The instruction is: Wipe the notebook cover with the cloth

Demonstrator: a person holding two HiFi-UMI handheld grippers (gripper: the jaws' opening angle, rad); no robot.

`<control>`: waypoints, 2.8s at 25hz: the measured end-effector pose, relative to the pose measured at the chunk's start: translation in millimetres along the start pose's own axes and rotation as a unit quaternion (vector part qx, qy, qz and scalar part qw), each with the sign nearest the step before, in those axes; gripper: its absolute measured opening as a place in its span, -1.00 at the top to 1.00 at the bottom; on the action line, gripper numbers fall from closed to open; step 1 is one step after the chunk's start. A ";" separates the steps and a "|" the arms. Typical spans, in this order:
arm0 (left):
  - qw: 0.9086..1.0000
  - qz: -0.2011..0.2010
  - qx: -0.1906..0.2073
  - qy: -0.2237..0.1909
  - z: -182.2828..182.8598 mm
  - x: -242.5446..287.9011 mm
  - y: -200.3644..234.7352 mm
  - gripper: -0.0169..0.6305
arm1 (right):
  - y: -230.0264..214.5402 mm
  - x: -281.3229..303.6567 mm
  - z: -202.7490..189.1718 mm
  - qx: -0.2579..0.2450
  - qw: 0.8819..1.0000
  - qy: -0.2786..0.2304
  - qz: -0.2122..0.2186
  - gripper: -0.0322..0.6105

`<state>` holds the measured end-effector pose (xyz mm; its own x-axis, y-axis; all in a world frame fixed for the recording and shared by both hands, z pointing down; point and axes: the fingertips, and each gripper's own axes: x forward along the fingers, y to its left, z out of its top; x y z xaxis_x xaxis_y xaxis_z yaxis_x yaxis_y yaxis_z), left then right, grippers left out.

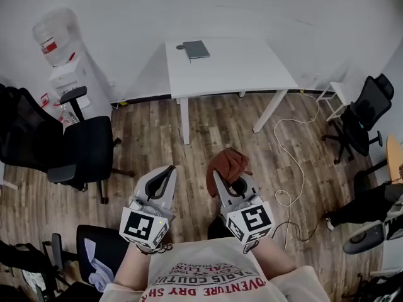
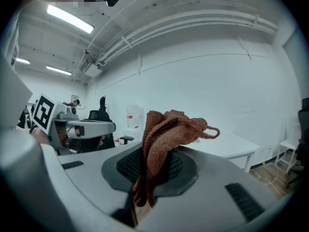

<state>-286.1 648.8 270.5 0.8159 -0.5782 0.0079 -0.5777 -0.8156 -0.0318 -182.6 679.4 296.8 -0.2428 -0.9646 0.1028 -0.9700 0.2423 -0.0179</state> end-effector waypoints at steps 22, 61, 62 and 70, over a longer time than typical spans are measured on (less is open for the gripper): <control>0.998 0.050 -0.033 0.013 16.3 296.4 -0.5 0.91 | -287.7 108.5 32.0 -0.009 0.998 0.023 0.051 0.69; 0.992 0.015 -0.073 0.097 -75.2 591.2 452.5 0.91 | -390.5 618.9 43.1 0.008 0.995 0.099 0.007 0.68; 0.992 0.020 -0.079 0.100 -79.5 600.2 457.7 0.91 | -395.7 629.0 41.4 0.008 0.995 0.102 0.016 0.68; 0.982 0.055 -0.116 0.138 -123.9 668.9 501.2 0.91 | -445.7 714.6 24.2 0.022 0.989 0.132 0.059 0.68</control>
<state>-33.0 -149.3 383.6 0.7294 -0.6204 0.2882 -0.6778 -0.7124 0.1817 76.0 -120.4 354.3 -0.3504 -0.8674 0.3532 -0.9356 0.3419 -0.0885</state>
